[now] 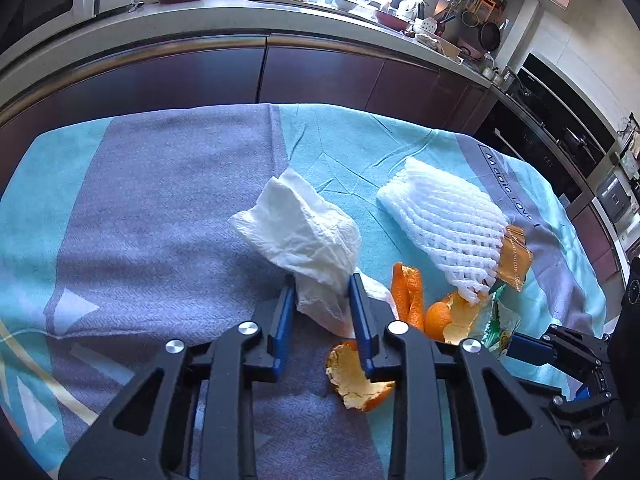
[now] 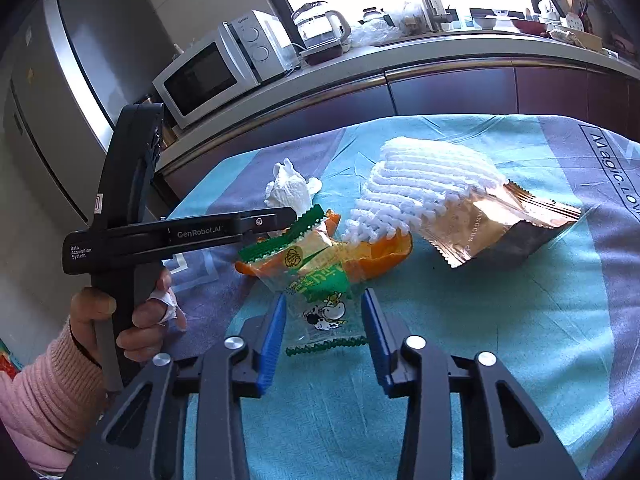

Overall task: Collect trash
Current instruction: 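Grasp white tissue with left gripper while right gripper grasps clear green-edged packet, then carry the tissue and clear packet over the teal bin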

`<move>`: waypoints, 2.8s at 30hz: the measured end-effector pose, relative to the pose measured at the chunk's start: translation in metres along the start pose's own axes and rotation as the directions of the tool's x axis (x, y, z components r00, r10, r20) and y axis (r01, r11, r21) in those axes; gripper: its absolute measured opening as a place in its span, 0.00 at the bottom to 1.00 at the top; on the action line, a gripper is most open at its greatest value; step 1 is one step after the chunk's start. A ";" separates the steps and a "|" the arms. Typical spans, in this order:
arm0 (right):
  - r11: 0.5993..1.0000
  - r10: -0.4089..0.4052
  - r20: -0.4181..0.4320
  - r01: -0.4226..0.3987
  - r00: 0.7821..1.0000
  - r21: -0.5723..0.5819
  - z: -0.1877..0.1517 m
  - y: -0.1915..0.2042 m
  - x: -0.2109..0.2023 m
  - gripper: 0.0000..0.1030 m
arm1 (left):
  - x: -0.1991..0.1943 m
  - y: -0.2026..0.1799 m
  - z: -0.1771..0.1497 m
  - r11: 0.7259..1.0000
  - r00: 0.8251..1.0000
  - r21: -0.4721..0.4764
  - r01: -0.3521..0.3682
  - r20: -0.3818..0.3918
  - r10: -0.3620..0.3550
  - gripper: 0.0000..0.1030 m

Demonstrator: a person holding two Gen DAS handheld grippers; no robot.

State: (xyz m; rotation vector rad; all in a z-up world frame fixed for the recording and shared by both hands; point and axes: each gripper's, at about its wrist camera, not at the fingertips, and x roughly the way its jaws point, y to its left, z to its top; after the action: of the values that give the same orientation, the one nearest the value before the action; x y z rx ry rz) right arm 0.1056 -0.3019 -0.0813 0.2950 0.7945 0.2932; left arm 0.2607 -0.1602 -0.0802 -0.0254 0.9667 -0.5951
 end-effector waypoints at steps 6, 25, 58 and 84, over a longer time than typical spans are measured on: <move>1.000 0.000 0.012 0.000 1.000 -0.003 0.000 0.000 -0.003 0.14 | -0.021 -0.004 -0.007 0.999 0.998 0.014 -0.036 0.060 0.035 0.15; 0.996 0.070 0.108 -0.064 0.992 -0.060 -0.011 0.042 -0.033 0.05 | -0.135 0.033 -0.067 0.998 0.974 -0.036 -0.047 0.220 0.054 0.15; 0.919 0.330 -0.003 -0.322 0.944 -0.227 -0.016 0.179 0.003 0.05 | -0.265 0.121 -0.189 0.960 0.919 -0.207 -0.189 0.307 0.247 0.15; 0.828 0.449 -0.152 -0.474 0.881 -0.299 -0.016 0.264 0.051 0.05 | -0.313 0.189 -0.223 0.884 0.863 -0.351 -0.308 0.287 0.415 0.15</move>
State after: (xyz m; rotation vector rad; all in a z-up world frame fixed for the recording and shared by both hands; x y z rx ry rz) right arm 0.0895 -0.0379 -0.0283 0.1566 0.7257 0.8934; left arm 0.0426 0.2042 -0.0225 -0.2050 0.6713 -0.0792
